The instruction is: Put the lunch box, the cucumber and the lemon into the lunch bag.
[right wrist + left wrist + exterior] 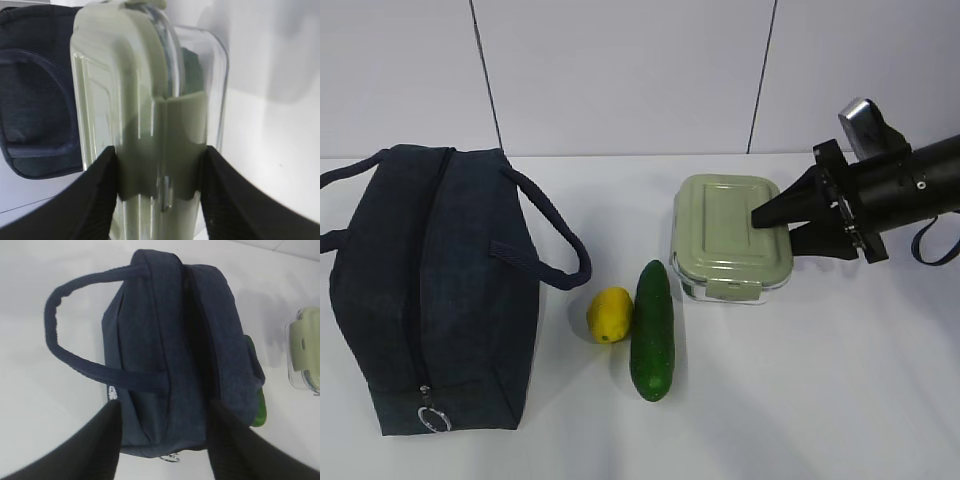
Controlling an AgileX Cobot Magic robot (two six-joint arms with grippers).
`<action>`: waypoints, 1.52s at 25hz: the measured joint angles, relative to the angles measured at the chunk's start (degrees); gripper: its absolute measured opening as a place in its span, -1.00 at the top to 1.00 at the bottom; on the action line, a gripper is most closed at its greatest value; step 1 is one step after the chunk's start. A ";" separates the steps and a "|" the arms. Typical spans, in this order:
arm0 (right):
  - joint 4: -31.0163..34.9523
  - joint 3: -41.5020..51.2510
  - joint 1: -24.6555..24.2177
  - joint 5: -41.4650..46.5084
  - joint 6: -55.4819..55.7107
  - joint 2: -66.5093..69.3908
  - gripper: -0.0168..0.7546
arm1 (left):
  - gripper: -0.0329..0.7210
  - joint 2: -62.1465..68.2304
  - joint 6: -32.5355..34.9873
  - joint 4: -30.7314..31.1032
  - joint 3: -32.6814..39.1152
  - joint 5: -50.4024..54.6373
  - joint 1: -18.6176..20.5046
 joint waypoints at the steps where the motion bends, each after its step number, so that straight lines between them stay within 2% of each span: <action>1: 0.00 -0.51 0.00 0.00 0.44 -0.19 0.05 | -0.13 1.56 1.27 -1.81 0.00 -0.21 0.00; 6: 0.13 -2.49 0.09 0.09 2.55 -0.91 0.05 | -0.13 9.08 10.01 -12.55 0.00 -1.97 0.00; 11: 0.54 -3.21 0.33 0.22 3.40 -1.25 0.05 | -0.13 15.42 15.41 -17.15 0.00 -2.75 0.00; 17: 0.82 -3.29 2.54 0.34 3.62 -1.59 0.05 | -0.13 19.12 18.37 -17.91 -0.39 -4.85 0.66; 24: 1.44 -3.29 5.44 0.46 3.75 -1.57 0.05 | -0.13 23.35 19.60 -17.94 -5.76 -5.11 2.62; 28: 2.15 -3.29 5.69 0.46 3.87 -1.95 0.05 | -0.13 26.55 20.23 -17.43 -8.12 -3.05 2.71; 38: 2.93 -3.29 5.74 0.46 4.44 -3.29 0.05 | -0.13 29.00 20.49 -14.94 -8.47 -1.83 2.75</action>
